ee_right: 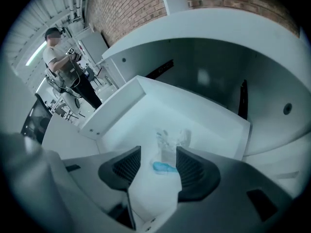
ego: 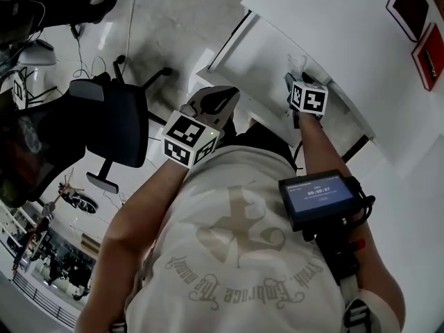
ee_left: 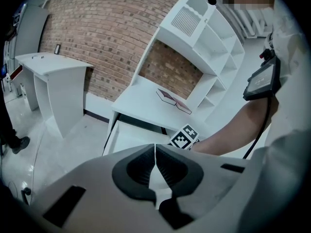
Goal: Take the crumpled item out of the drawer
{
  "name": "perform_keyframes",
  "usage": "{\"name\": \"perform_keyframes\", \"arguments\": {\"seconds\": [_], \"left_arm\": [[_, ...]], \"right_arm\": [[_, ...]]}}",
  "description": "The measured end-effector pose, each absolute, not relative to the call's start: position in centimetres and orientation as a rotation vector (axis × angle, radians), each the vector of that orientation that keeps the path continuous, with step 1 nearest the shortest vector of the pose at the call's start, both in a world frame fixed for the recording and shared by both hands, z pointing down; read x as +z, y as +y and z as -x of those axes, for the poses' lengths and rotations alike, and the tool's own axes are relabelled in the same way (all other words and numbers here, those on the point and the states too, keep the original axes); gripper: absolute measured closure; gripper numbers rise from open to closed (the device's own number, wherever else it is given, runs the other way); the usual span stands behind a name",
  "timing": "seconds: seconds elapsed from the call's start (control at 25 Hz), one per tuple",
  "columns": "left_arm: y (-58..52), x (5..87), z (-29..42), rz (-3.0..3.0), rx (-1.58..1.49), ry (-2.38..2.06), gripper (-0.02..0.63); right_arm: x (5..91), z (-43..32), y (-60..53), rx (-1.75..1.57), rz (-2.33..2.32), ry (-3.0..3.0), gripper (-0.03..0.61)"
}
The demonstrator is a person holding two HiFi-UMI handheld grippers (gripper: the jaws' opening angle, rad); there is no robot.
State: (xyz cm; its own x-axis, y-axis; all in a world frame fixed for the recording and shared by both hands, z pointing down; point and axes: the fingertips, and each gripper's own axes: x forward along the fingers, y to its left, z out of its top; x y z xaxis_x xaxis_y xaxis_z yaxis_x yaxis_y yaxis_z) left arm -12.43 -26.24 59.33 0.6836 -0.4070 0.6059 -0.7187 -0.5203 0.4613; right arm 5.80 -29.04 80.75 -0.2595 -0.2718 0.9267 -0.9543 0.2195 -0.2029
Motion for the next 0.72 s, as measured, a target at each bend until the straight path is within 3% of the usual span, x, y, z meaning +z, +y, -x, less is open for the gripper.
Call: {"name": "perform_keyframes", "arguments": {"seconds": [0.72], "left_arm": [[-27.5,58.2,11.1,-2.247,0.666,-0.672,0.586]], "right_arm": [[81.0,-8.2,-28.8,1.108,-1.228,-1.606,0.339]]}}
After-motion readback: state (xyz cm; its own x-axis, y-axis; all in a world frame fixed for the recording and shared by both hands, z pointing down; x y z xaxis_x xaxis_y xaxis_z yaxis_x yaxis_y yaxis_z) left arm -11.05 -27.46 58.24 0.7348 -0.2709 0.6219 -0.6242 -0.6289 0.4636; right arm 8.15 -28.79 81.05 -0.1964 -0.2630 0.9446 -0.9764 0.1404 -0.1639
